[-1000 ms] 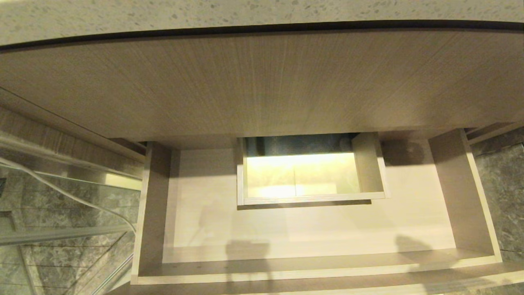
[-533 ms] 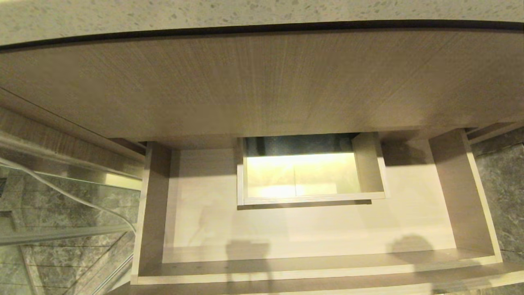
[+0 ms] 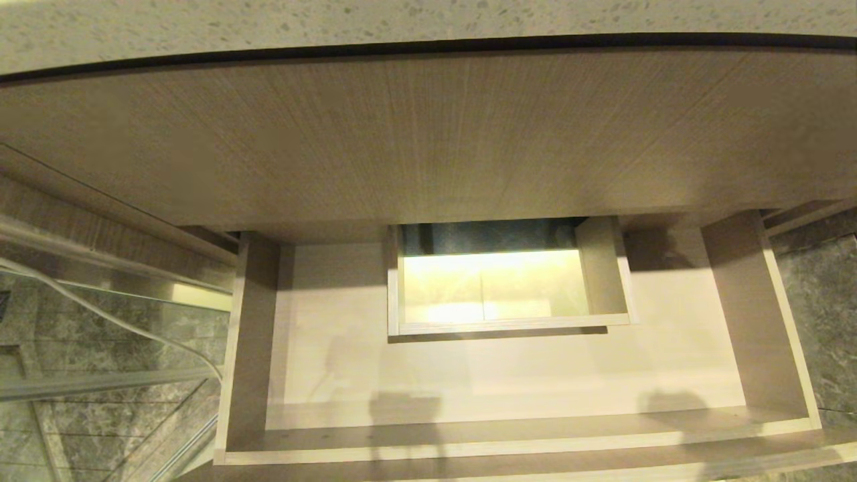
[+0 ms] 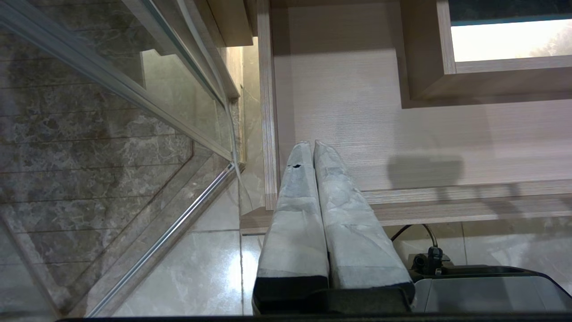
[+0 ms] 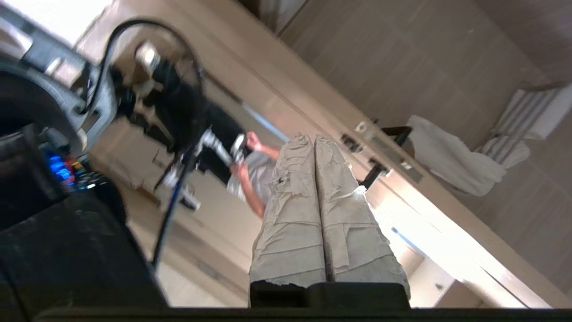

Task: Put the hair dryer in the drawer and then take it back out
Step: Close the drawer

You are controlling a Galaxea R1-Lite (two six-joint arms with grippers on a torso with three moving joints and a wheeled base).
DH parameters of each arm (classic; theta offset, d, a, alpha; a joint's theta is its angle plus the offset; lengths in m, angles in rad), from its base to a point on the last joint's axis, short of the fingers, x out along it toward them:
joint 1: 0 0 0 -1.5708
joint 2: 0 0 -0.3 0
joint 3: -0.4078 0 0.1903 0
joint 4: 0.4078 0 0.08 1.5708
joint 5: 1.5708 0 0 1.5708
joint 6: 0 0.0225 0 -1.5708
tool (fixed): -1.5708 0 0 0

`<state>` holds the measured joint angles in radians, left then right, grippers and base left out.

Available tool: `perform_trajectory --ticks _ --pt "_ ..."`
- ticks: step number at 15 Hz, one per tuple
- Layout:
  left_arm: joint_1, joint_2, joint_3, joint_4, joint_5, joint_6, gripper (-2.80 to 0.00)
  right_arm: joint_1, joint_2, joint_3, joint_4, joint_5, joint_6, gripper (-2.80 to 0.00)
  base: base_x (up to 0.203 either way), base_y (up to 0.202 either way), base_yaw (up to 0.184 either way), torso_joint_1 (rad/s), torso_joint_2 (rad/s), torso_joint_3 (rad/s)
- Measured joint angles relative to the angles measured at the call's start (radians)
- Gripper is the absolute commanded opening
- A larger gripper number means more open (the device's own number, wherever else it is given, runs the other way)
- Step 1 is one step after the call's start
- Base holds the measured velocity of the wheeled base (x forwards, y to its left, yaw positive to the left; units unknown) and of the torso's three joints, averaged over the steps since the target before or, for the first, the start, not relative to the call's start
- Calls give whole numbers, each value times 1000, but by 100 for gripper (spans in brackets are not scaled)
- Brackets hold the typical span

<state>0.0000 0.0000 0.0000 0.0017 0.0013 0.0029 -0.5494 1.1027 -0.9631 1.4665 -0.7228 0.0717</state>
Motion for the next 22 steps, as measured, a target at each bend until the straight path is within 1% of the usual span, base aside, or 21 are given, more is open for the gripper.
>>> perform_trajectory --ticks 3,5,6,7,9,13,14,16,17,20,22 --pt "0 0 0 0 0 0 -280 0 43 58 -71 20 0 -280 0 0 0 0 0 0" --pt "0 0 0 0 0 0 -280 0 86 73 -137 82 -2 -280 0 0 0 0 0 0" --pt "0 0 0 0 0 0 -280 0 113 83 -178 118 -9 -280 0 0 0 0 0 0" --pt "0 0 0 0 0 0 -280 1 140 92 -222 135 -16 -280 0 0 0 0 0 0" --pt "0 0 0 0 0 0 -280 1 204 113 -321 152 -32 -280 0 0 0 0 0 0" --pt "0 0 0 0 0 0 -280 0 335 140 -505 190 -39 -280 0 0 0 0 0 0" --pt "0 0 0 0 0 0 -280 0 365 156 -559 210 -43 -280 0 0 0 0 0 0" --pt "0 0 0 0 0 0 -280 0 420 198 -674 274 -69 -280 0 0 0 0 0 0" --pt "0 0 0 0 0 0 -280 0 446 224 -736 291 -97 -280 0 0 0 0 0 0" --pt "0 0 0 0 0 0 -280 0 515 291 -901 299 -191 -280 0 0 0 0 0 0" --pt "0 0 0 0 0 0 -280 0 560 300 -946 314 -208 -280 0 0 0 0 0 0"
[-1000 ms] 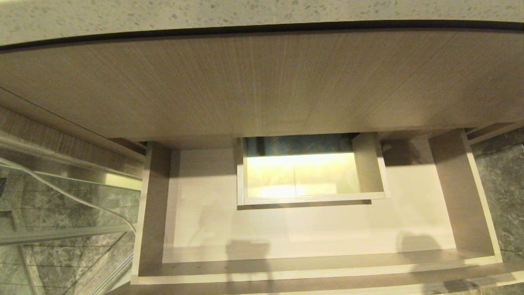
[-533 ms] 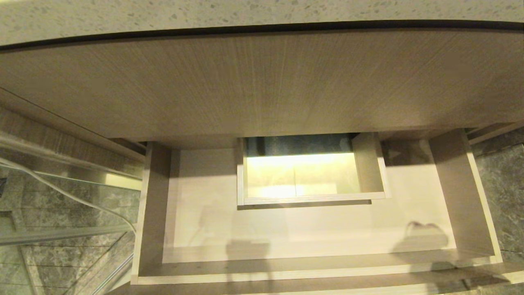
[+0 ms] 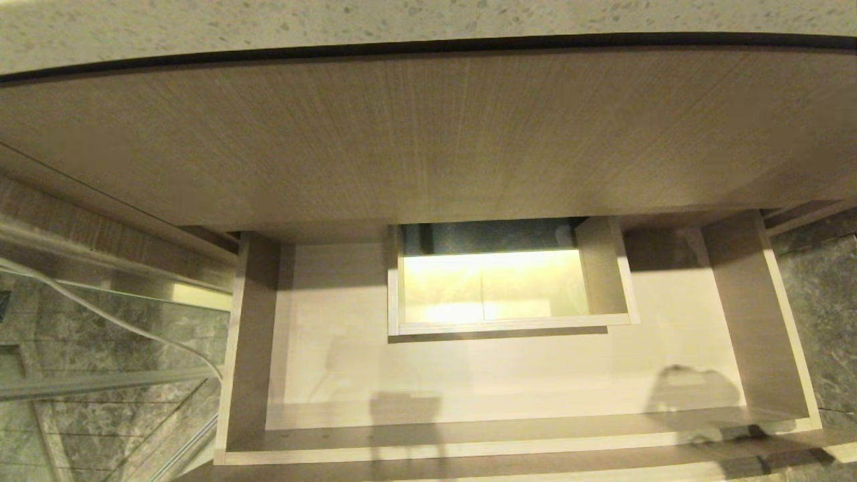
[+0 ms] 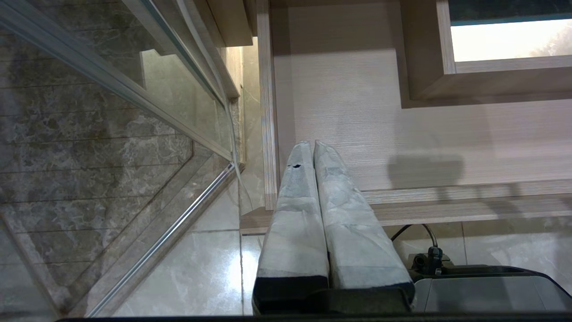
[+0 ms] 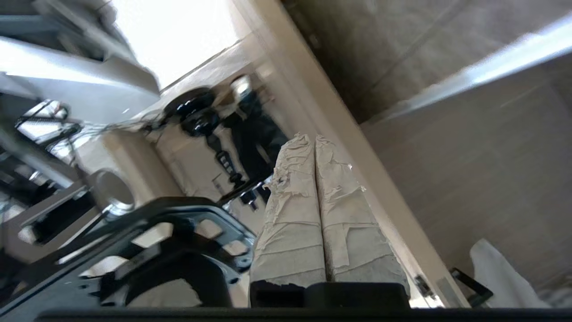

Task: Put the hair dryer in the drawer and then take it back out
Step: Close the drawer

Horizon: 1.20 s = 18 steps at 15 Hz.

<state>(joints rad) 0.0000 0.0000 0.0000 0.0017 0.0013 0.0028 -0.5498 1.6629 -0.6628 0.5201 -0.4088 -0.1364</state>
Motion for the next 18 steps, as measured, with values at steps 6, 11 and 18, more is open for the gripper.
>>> perform_trajectory --ticks 6,11,18 --pt "0 0 0 0 0 0 -280 -2 129 -20 -171 61 -66 -280 0 0 0 0 0 0" --pt "0 0 0 0 0 0 -280 -4 219 -36 -205 109 -87 -280 0 0 0 0 0 0" --pt "0 0 0 0 0 0 -280 -5 286 -72 -276 123 -100 -280 0 0 0 0 0 0"
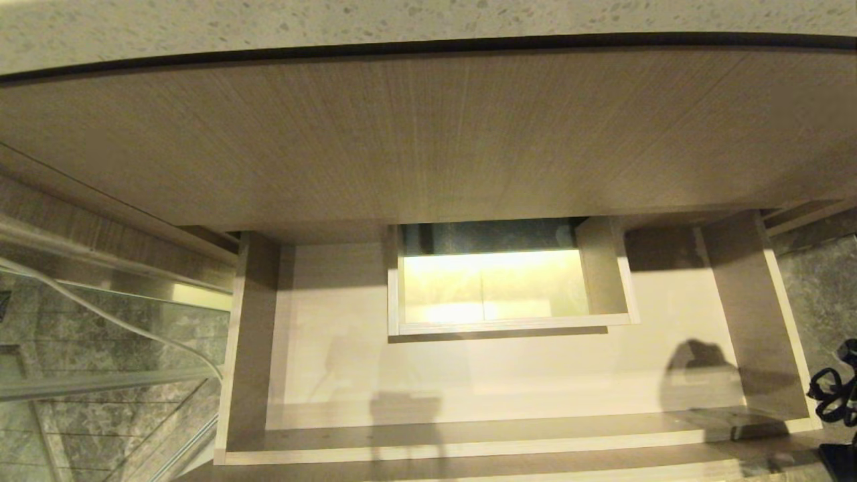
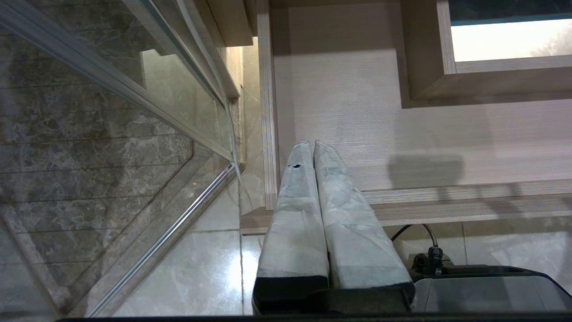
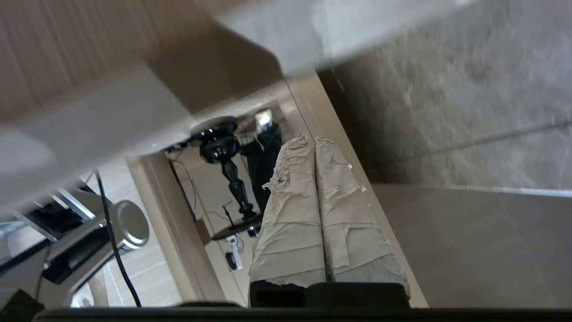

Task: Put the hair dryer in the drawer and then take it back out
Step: Close the drawer

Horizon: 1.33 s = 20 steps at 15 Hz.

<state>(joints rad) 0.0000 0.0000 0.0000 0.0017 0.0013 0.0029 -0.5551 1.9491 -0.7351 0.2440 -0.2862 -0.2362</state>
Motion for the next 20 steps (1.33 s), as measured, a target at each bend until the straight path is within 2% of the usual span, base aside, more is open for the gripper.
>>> perform_trajectory --ticks 15,18,20 --pt "0 0 0 0 0 0 -280 -3 42 -105 -29 5 -8 -280 0 0 0 0 0 0" --pt "0 0 0 0 0 0 -280 -4 32 -122 -94 22 -19 -280 0 0 0 0 0 0" --pt "0 0 0 0 0 0 -280 -5 21 -124 -157 23 -60 -280 0 0 0 0 0 0"
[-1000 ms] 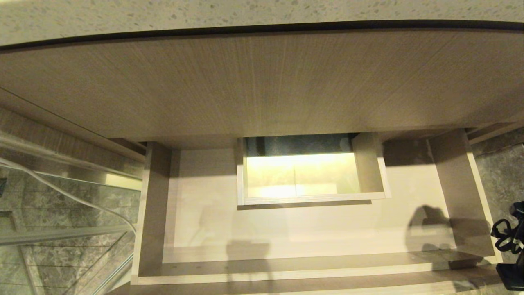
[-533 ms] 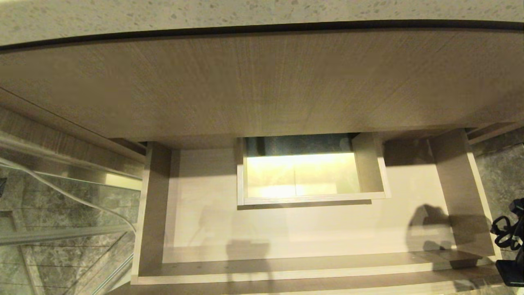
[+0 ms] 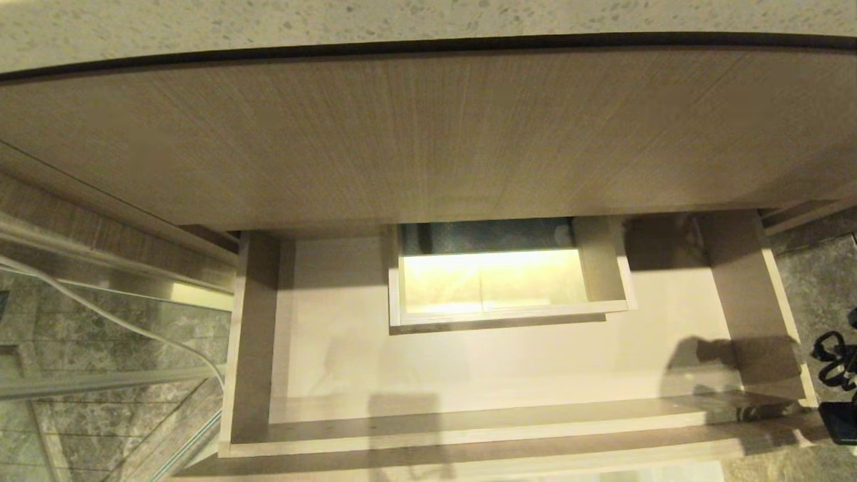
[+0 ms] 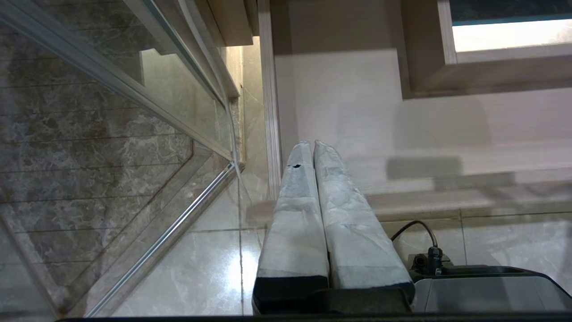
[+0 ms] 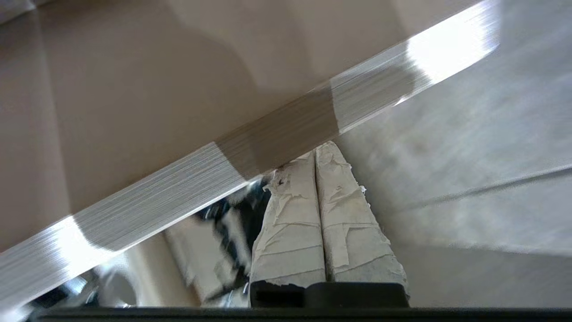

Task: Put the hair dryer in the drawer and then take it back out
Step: Close the drawer

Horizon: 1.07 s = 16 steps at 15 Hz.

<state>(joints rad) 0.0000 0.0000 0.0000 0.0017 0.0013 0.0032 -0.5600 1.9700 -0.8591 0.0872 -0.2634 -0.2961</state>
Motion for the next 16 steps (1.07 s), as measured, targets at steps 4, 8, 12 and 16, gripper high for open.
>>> perform_trajectory --ticks 4,8,12,16 --pt "0 0 0 0 0 0 -280 4 -28 -5 -65 39 -32 -280 0 0 0 0 0 0" --pt "0 0 0 0 0 0 -280 6 -54 -23 -107 54 -46 -280 0 0 0 0 0 0" --pt "0 0 0 0 0 0 -280 8 -84 -69 -186 113 -66 -280 0 0 0 0 0 0" --pt "0 0 0 0 0 0 -280 20 -133 -94 -348 144 -86 -280 0 0 0 0 0 0"
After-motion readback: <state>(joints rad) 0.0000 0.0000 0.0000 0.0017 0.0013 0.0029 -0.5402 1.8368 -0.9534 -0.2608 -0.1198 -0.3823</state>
